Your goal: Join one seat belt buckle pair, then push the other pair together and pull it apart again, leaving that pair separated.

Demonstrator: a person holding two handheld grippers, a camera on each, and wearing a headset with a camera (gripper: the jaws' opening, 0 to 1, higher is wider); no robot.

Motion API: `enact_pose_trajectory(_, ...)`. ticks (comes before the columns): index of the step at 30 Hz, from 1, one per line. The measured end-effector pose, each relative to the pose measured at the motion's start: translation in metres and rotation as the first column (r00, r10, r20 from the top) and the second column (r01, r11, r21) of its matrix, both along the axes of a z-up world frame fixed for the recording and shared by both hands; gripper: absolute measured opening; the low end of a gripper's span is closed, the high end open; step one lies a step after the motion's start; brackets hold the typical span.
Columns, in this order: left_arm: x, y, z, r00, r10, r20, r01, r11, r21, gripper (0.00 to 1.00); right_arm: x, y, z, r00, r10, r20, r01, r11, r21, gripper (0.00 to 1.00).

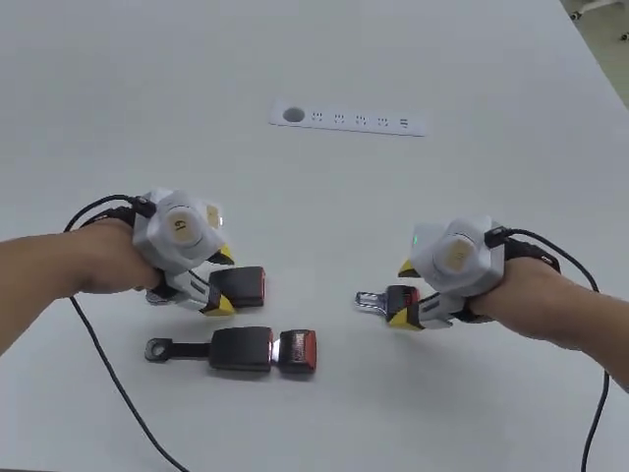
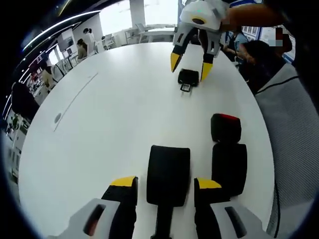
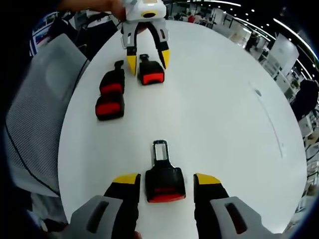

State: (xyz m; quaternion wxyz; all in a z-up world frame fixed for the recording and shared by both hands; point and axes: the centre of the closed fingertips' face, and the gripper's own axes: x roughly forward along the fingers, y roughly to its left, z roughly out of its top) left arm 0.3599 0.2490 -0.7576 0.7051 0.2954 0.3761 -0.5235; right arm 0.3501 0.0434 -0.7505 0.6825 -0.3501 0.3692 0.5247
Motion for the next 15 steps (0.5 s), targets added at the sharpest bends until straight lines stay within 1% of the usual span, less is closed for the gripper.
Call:
enact_pose_trajectory(3,-0.004,0.005,0.015,0.999,0.024,0.033,-0.024,1.0,-0.002,0.49,-0.007,0.002,0.007,0.999,-0.031,0.011,0.031,0.999,0.035,0.42)
enact_pose_trajectory(4,-0.006,0.009,0.019,0.998,0.041,0.049,-0.04,0.999,-0.013,0.5,-0.011,0.003,0.01,0.999,-0.05,0.015,0.049,0.997,0.053,0.44)
enact_pose_trajectory(5,-0.008,0.011,0.02,0.997,0.052,0.057,-0.051,0.998,-0.021,0.51,-0.013,0.003,0.011,0.998,-0.054,0.015,0.053,0.997,0.055,0.46)
enact_pose_trajectory(7,-0.019,0.014,0.027,0.995,0.079,0.067,-0.077,0.996,-0.037,0.54,-0.021,0.003,0.016,0.996,-0.085,0.025,0.083,0.994,0.072,0.51)
enact_pose_trajectory(8,-0.028,0.014,0.034,0.993,0.096,0.075,-0.092,0.994,-0.053,0.57,-0.024,0.001,0.014,0.993,-0.111,0.026,0.108,0.991,0.083,0.54)
enact_pose_trajectory(9,-0.032,0.014,0.038,0.99,0.109,0.089,-0.103,0.992,-0.068,0.6,-0.029,0.001,0.017,0.991,-0.13,0.023,0.128,0.987,0.093,0.57)
enact_pose_trajectory(10,-0.034,0.019,0.041,0.983,0.143,0.112,-0.133,0.987,-0.092,0.64,-0.035,0.001,0.02,0.987,-0.162,0.018,0.159,0.981,0.108,0.6)
enact_pose_trajectory(11,-0.037,0.022,0.043,0.979,0.171,0.113,-0.16,0.982,-0.103,0.67,-0.039,-0.001,0.019,0.985,-0.174,0.021,0.17,0.979,0.114,0.63)
enact_pose_trajectory(12,-0.042,0.024,0.047,0.975,0.197,0.107,-0.183,0.975,-0.129,0.68,-0.044,-0.003,0.02,0.981,-0.194,0.022,0.19,0.974,0.121,0.65)
enact_pose_trajectory(13,-0.045,0.026,0.049,0.971,0.212,0.106,-0.197,0.971,-0.138,0.71,-0.049,-0.004,0.024,0.977,-0.214,0.02,0.209,0.969,0.129,0.67)
enact_pose_trajectory(14,-0.049,0.031,0.05,0.966,0.231,0.114,-0.215,0.967,-0.139,0.73,-0.057,-0.005,0.029,0.969,-0.246,0.009,0.242,0.959,0.148,0.67)
enact_pose_trajectory(15,-0.053,0.033,0.052,0.964,0.239,0.118,-0.222,0.965,-0.143,0.76,-0.059,-0.005,0.029,0.963,-0.268,0.003,0.264,0.951,0.164,0.69)
